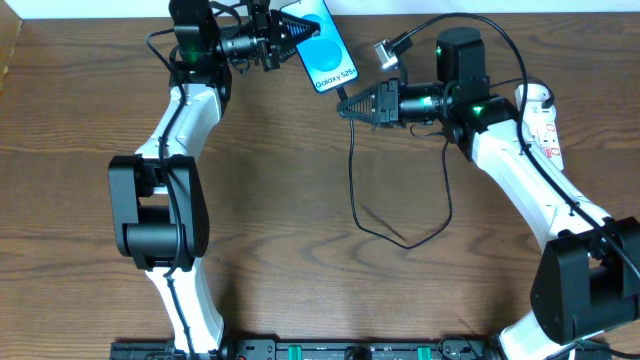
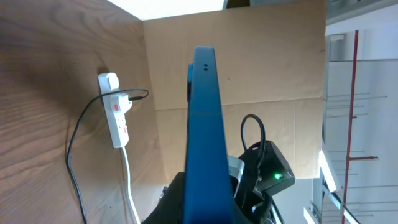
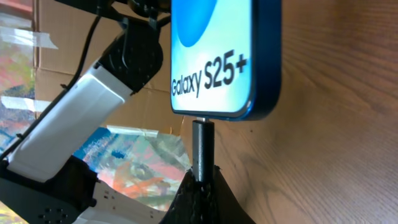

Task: Plug charger to phone and switch on socket
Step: 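Push the USB-C plug upward into the phone's bottom port, then open the right gripper off the plug and lower the phone with the left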

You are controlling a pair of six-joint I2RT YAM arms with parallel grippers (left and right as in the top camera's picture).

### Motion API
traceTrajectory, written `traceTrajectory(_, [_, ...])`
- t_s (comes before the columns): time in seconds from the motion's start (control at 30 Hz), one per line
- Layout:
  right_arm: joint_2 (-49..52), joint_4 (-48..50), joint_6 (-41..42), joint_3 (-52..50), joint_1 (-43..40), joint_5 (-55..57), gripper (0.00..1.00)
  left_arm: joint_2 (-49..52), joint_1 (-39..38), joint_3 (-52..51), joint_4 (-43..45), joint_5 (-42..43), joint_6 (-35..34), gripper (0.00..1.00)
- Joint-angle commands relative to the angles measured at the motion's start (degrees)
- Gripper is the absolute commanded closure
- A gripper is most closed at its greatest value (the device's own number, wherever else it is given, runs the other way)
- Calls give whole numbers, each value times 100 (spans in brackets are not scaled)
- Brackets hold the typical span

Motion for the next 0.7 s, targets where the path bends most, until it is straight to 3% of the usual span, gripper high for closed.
traceTrajectory(0.0, [52, -162, -219, 44, -37, 343, 98, -140, -81, 55, 48, 627, 103, 93])
traceTrajectory(0.13, [52, -304, -374, 44, -37, 179, 95, -140, -11, 55, 46, 627, 122, 93])
traceTrajectory(0.43, [52, -151, -393, 44, -52, -136, 65, -140, 63, 55, 46, 629, 142, 93])
traceTrajectory(0.67, [52, 42, -391, 44, -173, -345, 56, -138, 63, 52, 42, 675, 433, 93])
